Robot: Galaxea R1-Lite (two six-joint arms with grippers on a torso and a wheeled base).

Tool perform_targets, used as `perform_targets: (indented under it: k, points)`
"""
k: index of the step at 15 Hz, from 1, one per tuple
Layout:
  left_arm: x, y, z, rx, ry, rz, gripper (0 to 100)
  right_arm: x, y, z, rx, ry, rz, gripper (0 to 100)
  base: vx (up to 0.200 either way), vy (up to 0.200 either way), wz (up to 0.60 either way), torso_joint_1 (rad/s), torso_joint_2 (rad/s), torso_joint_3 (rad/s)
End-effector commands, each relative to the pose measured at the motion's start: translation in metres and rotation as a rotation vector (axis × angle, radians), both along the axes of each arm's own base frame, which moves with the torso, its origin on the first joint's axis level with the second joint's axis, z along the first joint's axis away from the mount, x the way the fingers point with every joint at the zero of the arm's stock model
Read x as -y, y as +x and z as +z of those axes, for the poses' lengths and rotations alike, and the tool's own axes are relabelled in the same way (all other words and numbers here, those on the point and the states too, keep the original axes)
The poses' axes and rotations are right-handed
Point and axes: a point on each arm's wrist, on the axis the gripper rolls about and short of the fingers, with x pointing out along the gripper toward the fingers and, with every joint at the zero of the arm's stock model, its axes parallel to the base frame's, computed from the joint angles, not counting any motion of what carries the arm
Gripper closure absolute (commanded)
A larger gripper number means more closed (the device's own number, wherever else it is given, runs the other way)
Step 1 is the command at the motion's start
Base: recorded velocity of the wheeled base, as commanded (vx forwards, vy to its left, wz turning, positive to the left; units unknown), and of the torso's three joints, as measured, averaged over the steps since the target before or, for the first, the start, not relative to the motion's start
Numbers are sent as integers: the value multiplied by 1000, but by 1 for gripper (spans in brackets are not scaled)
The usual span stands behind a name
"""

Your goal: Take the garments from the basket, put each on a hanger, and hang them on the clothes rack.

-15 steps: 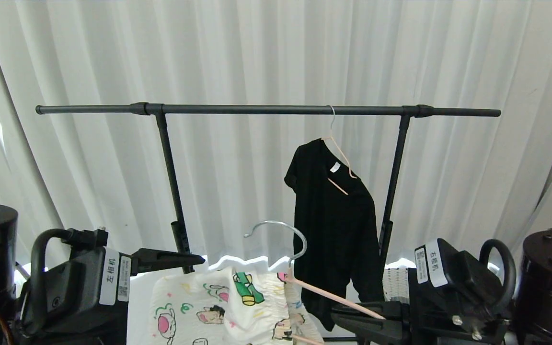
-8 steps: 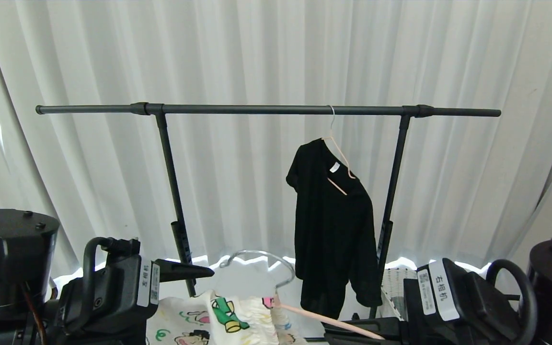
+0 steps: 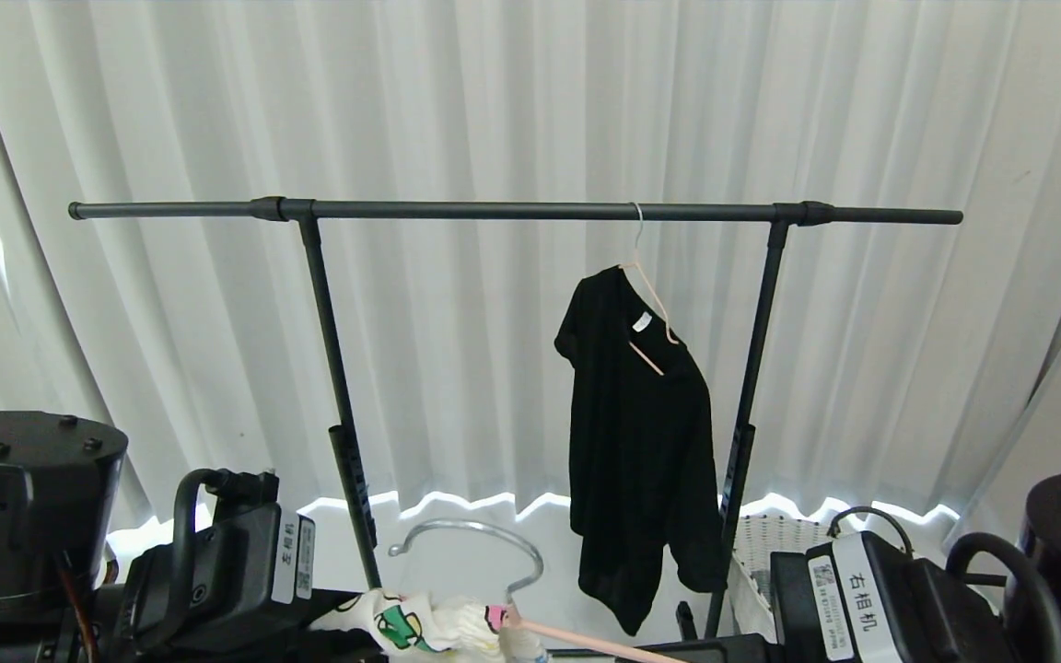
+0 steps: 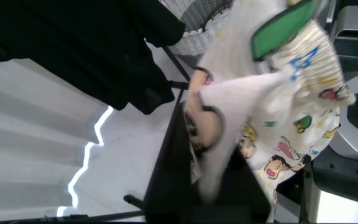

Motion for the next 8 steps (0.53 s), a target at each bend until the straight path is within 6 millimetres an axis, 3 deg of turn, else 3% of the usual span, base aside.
perform_targets:
  k: [1,3,4,8]
  points:
    - [0,0,0,-3,1,2,100,0,0,0,1,0,1,100,0,0,0,0,0,0]
    - [0,0,-1,-5,2,2,100,0,0,-1,1,-3,-1,100,0,0,0,0,0,0]
    - [0,0,-1,-5,2,2,100,0,0,-1,1,-3,-1,0,0,0,0,0,0,0]
    - [-10,-2,-15,-38,48,82,100,8,-1,-9,10,-39,-87,0,0,0,0,0,0,0]
